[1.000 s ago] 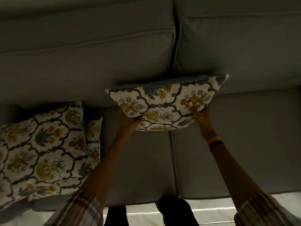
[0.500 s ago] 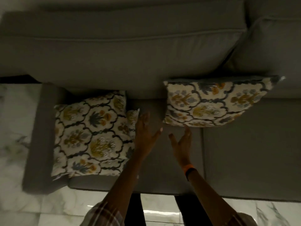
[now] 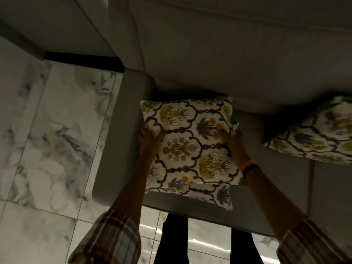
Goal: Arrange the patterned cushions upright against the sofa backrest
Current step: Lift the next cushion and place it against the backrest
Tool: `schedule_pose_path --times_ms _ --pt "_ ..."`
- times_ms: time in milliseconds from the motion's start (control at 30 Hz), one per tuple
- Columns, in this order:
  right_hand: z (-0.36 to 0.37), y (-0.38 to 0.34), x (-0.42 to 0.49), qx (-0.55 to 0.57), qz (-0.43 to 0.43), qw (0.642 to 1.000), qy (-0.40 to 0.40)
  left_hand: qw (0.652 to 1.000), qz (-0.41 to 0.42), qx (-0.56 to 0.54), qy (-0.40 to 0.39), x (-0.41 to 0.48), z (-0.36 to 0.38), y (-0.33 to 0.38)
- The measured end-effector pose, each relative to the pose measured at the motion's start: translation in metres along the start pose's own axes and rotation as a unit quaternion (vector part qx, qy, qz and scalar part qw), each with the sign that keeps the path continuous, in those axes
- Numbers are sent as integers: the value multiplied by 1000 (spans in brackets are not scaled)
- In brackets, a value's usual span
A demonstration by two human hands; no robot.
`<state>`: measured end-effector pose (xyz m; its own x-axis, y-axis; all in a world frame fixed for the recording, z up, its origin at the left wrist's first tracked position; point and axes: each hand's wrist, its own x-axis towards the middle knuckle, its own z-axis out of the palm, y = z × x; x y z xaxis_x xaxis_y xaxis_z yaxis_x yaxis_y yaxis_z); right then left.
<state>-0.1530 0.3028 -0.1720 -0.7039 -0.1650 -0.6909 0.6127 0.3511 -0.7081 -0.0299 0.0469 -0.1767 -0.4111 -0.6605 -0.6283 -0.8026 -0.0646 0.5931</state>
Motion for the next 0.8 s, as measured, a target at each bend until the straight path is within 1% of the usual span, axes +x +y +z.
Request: schedule_pose_path --times_ms 67,100,167,233,300,367,433,533,633,700,733,800 --pt "5 -10 6 7 32 999 -18 991 -47 -114 -56 13 -4 -3" --pt "6 -13 6 10 36 999 -36 987 -47 -140 -67 15 -3 -2" --pt "3 -22 5 31 43 996 -74 984 -45 -155 -72 16 -2 -3" --pt "-2 -30 -3 37 31 995 -92 989 -18 -141 -38 4 -4 -2" --pt "-10 -32 -13 47 -6 994 -98 993 23 -117 21 -20 -5 3" --pt "-24 -30 -30 54 -31 995 -77 987 76 -129 61 -49 1 9" --pt "-43 -25 -52 62 -51 995 -65 979 124 -143 76 -79 9 15" --pt "-100 -3 -80 52 -82 994 -47 971 192 -125 76 -119 39 11" --pt "-167 15 -96 35 -104 994 -17 960 262 -78 51 -159 84 8" --pt "-221 26 -103 15 -128 992 3 939 341 -20 33 -188 125 8" --pt "-251 32 -105 3 -142 990 12 930 368 6 16 -199 150 5" --pt "-310 45 -106 6 -152 988 24 934 355 28 -24 -228 197 10"
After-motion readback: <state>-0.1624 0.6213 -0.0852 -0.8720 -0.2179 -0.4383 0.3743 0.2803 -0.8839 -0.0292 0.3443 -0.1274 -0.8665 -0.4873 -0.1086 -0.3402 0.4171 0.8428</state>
